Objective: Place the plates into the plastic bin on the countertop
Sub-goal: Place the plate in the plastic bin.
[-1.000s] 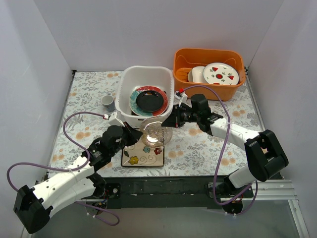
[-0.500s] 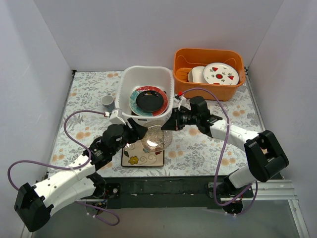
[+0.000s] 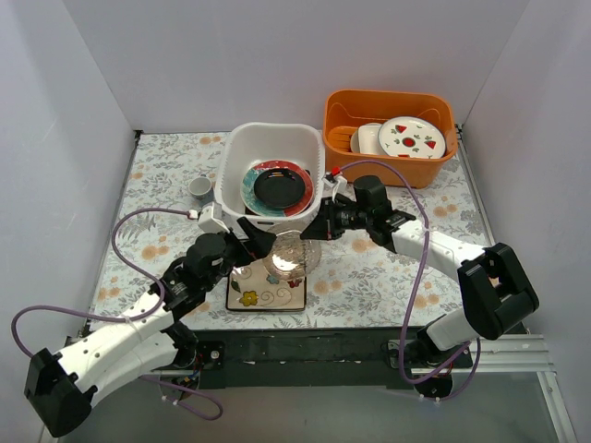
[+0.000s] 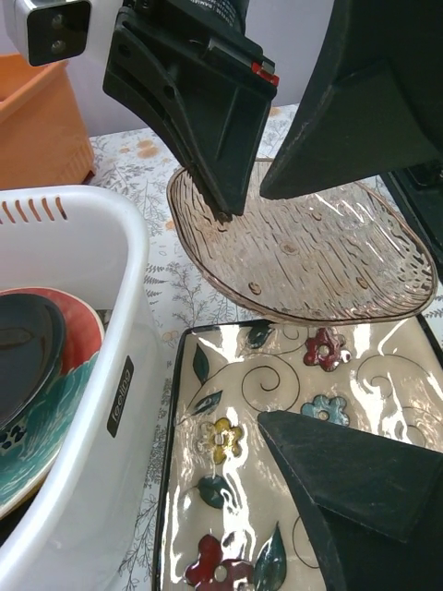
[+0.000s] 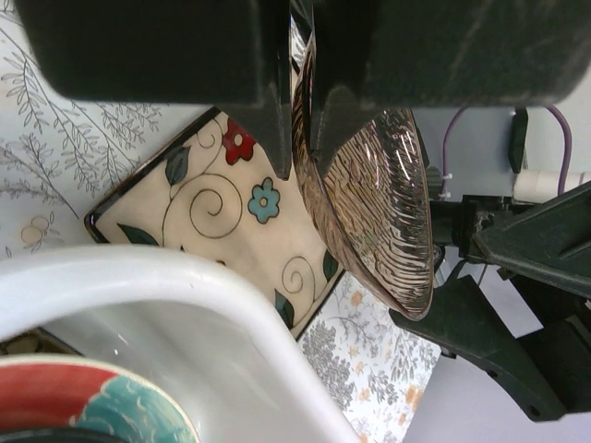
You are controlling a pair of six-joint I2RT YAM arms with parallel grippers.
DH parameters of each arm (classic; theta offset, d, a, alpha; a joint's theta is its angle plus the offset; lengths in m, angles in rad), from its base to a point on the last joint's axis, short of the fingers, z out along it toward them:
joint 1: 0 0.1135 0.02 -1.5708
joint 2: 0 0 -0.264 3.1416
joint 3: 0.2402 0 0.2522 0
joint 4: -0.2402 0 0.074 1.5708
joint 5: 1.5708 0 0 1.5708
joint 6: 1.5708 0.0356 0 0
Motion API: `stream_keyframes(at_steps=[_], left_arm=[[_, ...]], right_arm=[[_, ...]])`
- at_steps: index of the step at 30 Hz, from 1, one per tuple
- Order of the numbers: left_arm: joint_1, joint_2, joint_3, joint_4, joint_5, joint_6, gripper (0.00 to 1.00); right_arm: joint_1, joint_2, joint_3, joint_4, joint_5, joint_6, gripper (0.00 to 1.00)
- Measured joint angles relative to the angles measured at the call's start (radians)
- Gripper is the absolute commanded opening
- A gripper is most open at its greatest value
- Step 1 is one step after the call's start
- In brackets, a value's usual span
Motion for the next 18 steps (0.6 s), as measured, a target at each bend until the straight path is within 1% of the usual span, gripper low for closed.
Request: stream_keyframes(at_steps=[5, 12, 18], left_arm=[[0.000, -0.066, -0.003, -0.052, -0.027, -0.024, 0.98], [0.000, -0.182, -0.021, -0.140, -0.054, -0.062, 0.98], [0.000, -0.205, -0.028, -0.167, -0.060, -0.079, 0.98]], right_arm=[[0.000, 0.013, 0.063, -0.015, -0.002, -0.011, 0.01], [0.000, 0.095, 0.166, -0.020, -0.008, -0.029, 0.01], [-0.010, 0.180, 0.272, -0.048, 0.000, -0.045, 0.01]])
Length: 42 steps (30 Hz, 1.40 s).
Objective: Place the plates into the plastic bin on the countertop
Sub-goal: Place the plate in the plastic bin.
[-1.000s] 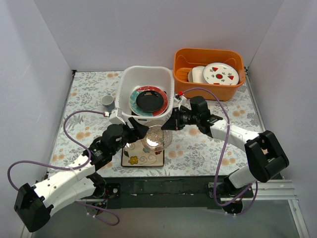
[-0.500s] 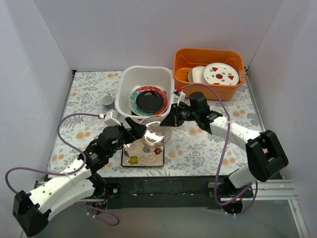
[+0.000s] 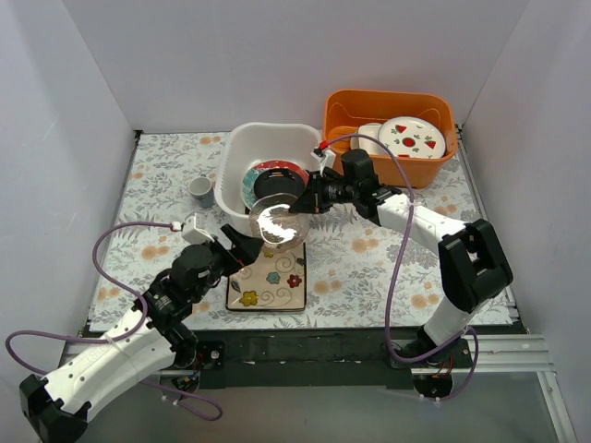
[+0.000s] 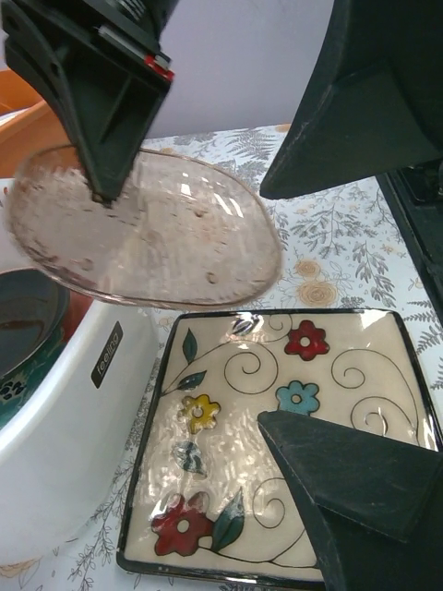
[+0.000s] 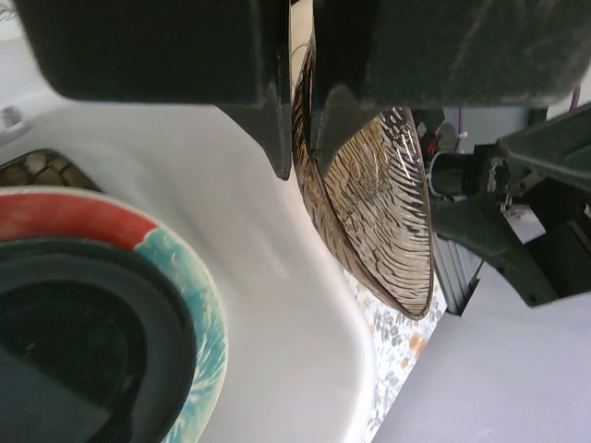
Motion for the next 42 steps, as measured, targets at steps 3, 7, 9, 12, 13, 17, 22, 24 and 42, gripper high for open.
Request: stream_keyframes(at_steps=[3, 7, 9, 12, 13, 17, 22, 24, 42], left_arm=[[0.000, 0.007, -0.002, -0.005, 0.002, -0.004, 0.98], [0.000, 0.021, -0.009, -0.004, 0.006, -0.008, 0.98], [0.000, 0.030, -0.012, 0.000, 0.007, -0.007, 0.98], [0.000, 0.046, -0.021, 0.017, 0.011, -0.003, 0.98], [0.000, 0.050, -0.023, 0.023, 0.014, -0.002, 0.98], [0.000, 0.076, -0.027, 0.049, 0.027, 0.010, 0.98], [0.000, 0.114, -0.028, 0.082, 0.043, 0.020, 0.98], [0.000, 0.121, -0.028, 0.085, 0.048, 0.021, 0.98], [0.000, 0.185, -0.005, -0.094, -0.010, -0.060, 0.98]], right_arm=[[-0.021, 0.040, 0.063, -0.006, 0.003, -0.002, 0.01], [-0.049, 0.092, 0.136, -0.007, 0.005, -0.001, 0.01], [-0.063, 0.124, 0.179, -0.007, 0.004, 0.002, 0.01], [-0.084, 0.171, 0.233, -0.006, -0.004, 0.011, 0.01], [-0.091, 0.188, 0.251, -0.005, -0.006, 0.016, 0.01], [-0.108, 0.247, 0.317, -0.010, -0.004, 0.025, 0.01], [-0.112, 0.356, 0.485, -0.060, 0.003, 0.025, 0.01], [-0.112, 0.391, 0.542, -0.085, 0.011, 0.023, 0.01], [-0.110, 0.501, 0.652, -0.217, 0.094, -0.018, 0.46]])
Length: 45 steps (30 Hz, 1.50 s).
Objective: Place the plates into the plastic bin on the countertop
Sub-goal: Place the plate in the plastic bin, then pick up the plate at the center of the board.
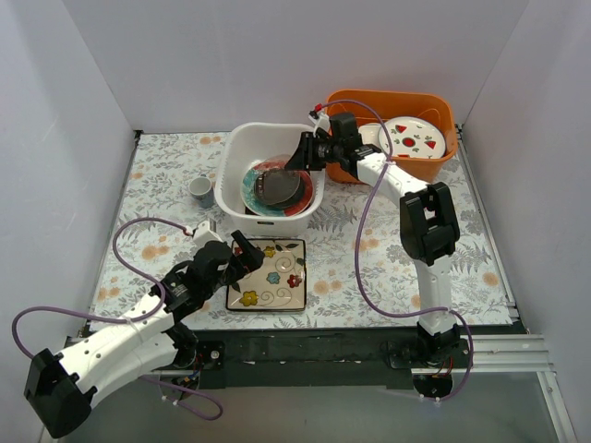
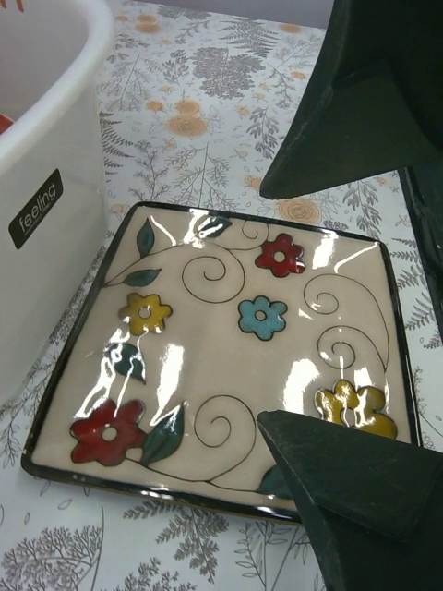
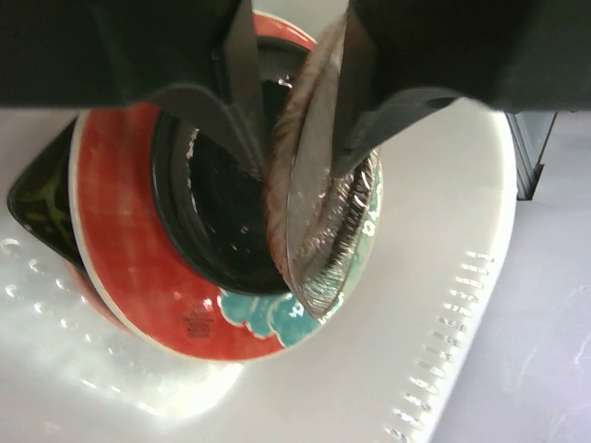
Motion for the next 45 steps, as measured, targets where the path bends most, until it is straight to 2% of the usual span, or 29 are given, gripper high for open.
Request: stream_keyframes(at_steps=[10, 20, 33, 38, 41, 44, 45], left_arm=[[0.000, -0.081, -0.002, -0.109, -0.073, -0.085, 0.98], [0.000, 0.035, -0.010, -0.143, -0.088, -0.139, 0.98], [0.000, 0.019, -0.062, -0.178, -0.146, -0.204, 0.98], [0.000, 0.093, -0.072, -0.162, -0.153, -0.212, 0.98], [0.000, 0.146, -0.082, -0.143, -0.154, -0.218, 0.96], [0.000, 0.182, -0.082, -0.099, -0.170, -0.217, 0.92], [0.000, 0.189, -0.082, -0.084, -0.172, -0.217, 0.88]], right_arm=[[0.012, -0.019, -0.025, 0.057, 0.023, 0.007, 0.62], [0.008, -0.071, -0.069, 0.054, 0.050, 0.007, 0.65], [-0.001, -0.125, -0.112, 0.053, 0.095, -0.013, 0.71], [-0.014, -0.177, -0.160, 0.052, 0.114, -0.019, 0.72], [-0.019, -0.209, -0.187, 0.058, 0.123, -0.022, 0.72], [-0.022, -0.263, -0.248, 0.067, 0.123, -0.023, 0.72], [-0.023, -0.285, -0.274, 0.079, 0.120, -0.023, 0.72]])
